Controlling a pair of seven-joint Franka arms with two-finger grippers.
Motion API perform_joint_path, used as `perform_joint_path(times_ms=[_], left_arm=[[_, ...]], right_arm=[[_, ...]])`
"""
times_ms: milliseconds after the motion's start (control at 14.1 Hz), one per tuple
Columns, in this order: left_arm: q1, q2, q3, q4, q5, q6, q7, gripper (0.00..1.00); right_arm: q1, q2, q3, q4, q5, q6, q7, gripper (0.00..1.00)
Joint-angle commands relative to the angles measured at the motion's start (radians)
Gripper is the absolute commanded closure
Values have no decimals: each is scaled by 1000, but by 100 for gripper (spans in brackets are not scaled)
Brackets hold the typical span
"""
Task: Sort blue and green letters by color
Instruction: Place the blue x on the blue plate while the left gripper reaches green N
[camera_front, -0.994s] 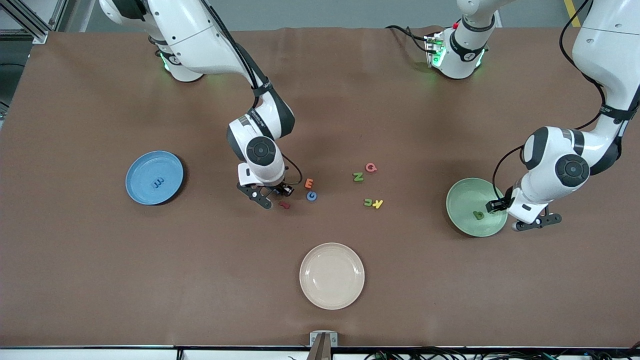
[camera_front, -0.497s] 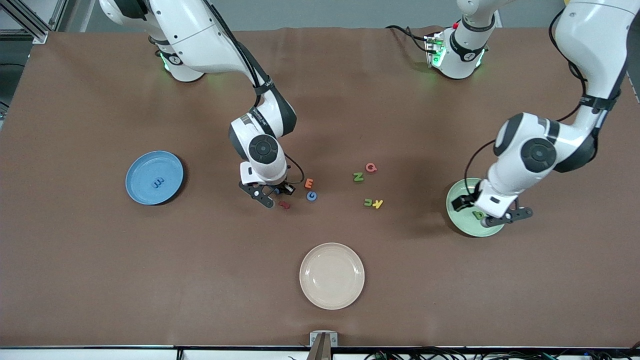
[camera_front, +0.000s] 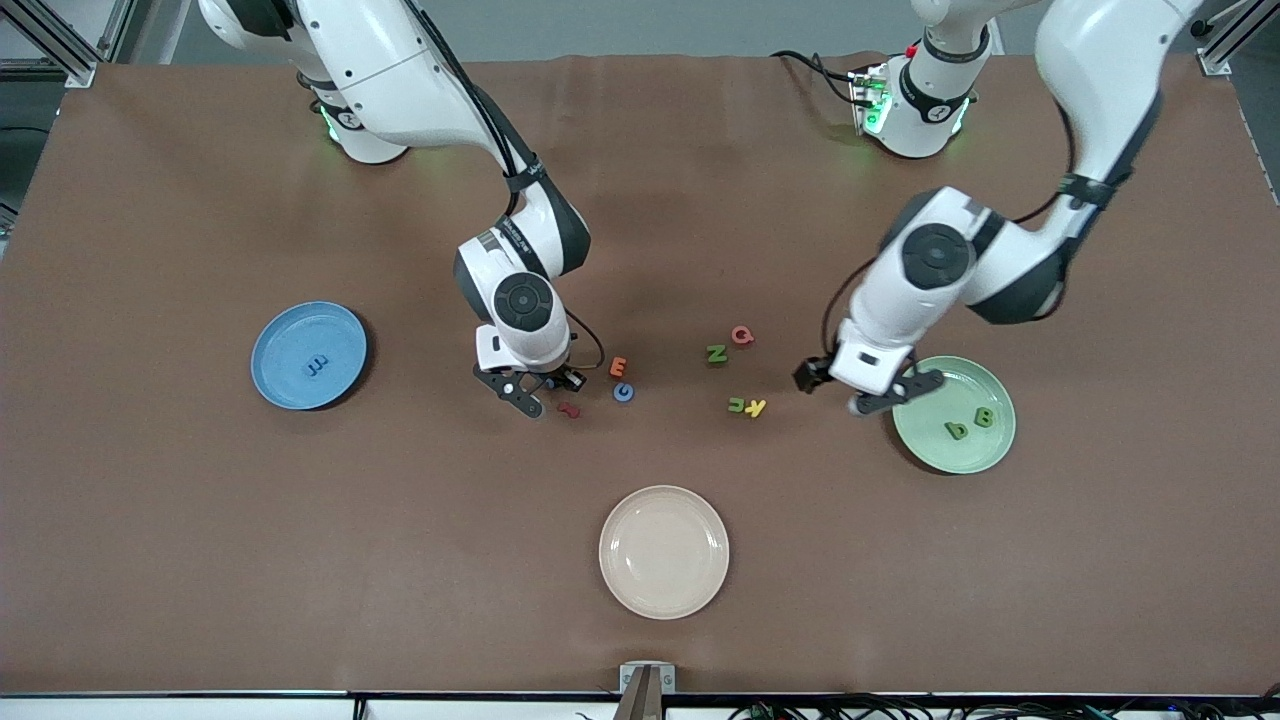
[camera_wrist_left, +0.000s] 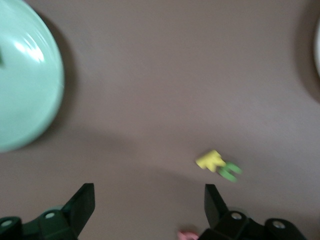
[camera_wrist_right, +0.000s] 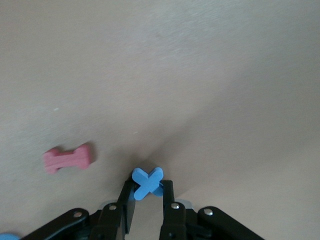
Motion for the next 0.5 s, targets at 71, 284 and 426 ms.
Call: perform_joint_path(times_ms=[71, 284, 426], left_arm=[[-117, 47, 5, 18, 46, 5, -218, 7], [-157, 92, 7, 18, 103, 38, -378, 10], [-184, 131, 8, 30, 167, 42, -500, 12]], right_arm=[[-74, -100, 0, 11, -2, -172, -129, 100], [-141, -172, -6, 1, -33, -301, -258, 100], [-198, -248, -6, -70, -100, -332, -357, 100]])
